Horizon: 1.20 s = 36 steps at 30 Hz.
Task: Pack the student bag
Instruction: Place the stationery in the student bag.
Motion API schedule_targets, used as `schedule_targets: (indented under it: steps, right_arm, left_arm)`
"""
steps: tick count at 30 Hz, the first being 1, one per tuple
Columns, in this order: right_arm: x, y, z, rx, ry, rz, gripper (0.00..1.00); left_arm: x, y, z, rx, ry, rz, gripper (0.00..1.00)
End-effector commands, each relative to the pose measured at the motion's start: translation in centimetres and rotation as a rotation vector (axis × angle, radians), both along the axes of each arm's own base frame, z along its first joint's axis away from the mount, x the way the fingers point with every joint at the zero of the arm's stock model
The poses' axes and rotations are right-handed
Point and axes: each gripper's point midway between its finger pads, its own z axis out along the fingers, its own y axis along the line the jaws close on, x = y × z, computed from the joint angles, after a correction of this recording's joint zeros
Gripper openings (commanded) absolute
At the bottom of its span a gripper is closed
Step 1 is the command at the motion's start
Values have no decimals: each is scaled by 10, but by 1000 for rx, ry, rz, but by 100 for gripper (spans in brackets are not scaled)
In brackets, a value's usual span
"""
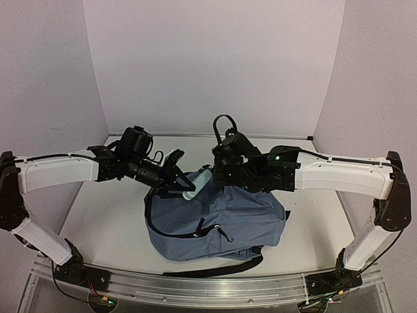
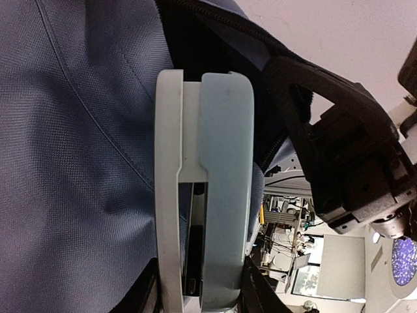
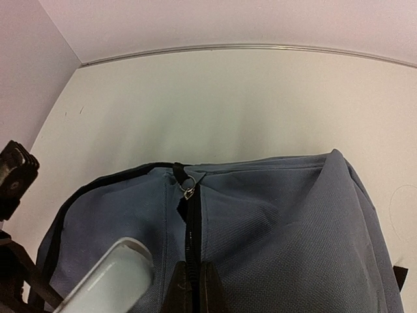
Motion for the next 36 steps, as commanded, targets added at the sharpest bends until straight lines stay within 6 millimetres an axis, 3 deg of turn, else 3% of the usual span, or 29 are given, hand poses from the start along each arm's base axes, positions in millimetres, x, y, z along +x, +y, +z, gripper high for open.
schedule_targets:
  steps: [1, 9, 18, 23, 28, 31, 36]
  right_arm:
    - [7, 8, 82, 237, -144, -9, 0]
    - [3, 22, 80, 284, -133, 49, 0]
    - [-3, 31, 67, 322, -102, 97, 0]
    - [-2, 32, 63, 320, -103, 92, 0]
    - [-1, 29, 61, 323, -108, 77, 0]
    - [0, 25, 60, 324, -112, 60, 0]
    - [-1, 15, 63, 325, -126, 31, 0]
  left_arm:
    - [10, -22, 21, -77, -35, -39, 0]
    - [17, -49, 8, -73, 12, -81, 0]
    - [57, -84, 31, -228, -75, 40, 0]
    - [63, -107, 18, -203, -86, 75, 0]
    - [68, -114, -4, -134, -123, 146, 0]
    - [71, -111, -14, -99, -136, 182, 10]
    - [66, -86, -5, -51, -212, 227, 41]
